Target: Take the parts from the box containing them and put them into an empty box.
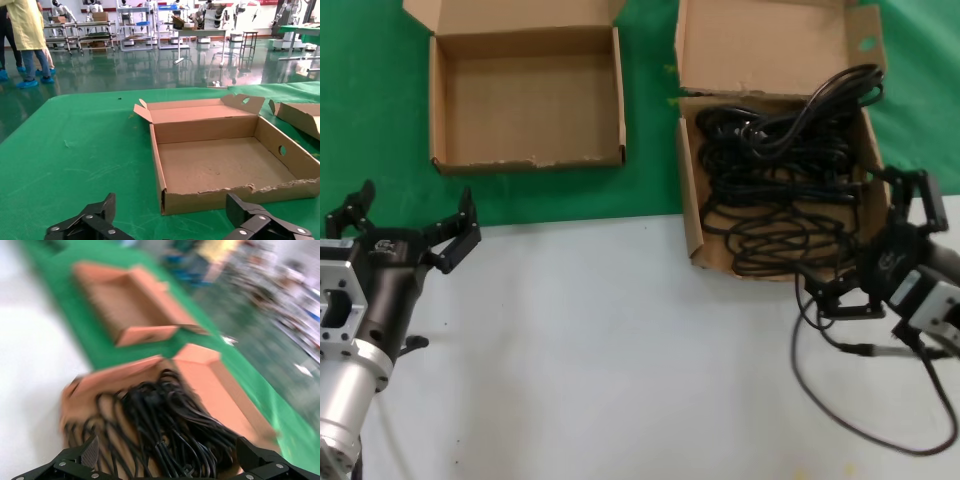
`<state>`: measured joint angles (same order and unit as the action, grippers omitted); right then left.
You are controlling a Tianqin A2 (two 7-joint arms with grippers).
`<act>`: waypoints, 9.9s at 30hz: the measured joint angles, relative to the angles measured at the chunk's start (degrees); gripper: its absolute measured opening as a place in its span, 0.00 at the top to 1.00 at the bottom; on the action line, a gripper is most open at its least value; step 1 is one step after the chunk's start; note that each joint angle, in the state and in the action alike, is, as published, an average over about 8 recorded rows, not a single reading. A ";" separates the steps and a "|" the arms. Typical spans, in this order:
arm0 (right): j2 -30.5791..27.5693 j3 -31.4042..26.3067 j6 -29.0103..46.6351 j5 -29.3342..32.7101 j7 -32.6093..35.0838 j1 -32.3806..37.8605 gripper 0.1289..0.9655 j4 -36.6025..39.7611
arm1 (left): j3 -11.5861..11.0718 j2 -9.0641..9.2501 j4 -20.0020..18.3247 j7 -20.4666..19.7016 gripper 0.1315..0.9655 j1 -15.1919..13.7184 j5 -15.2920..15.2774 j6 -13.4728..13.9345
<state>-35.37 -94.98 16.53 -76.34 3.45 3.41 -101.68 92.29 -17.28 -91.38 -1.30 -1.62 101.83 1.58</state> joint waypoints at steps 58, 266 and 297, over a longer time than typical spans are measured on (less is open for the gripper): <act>2.98 -23.78 25.78 13.48 22.03 50.53 0.50 32.09 | 0.00 0.00 0.00 -0.01 0.98 0.00 -0.01 0.00; 18.45 2.68 -15.94 -26.12 -2.48 -2.02 0.00 10.47 | -0.60 0.08 -0.29 1.26 0.00 1.57 1.26 -1.52; 18.45 2.68 -15.94 -26.12 -2.48 -2.02 0.00 10.47 | -0.60 0.08 -0.29 1.26 0.00 1.57 1.26 -1.52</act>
<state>-16.92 -92.30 0.59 -102.46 0.98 1.39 -91.21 91.69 -17.19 -91.66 -0.04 -0.05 103.09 0.05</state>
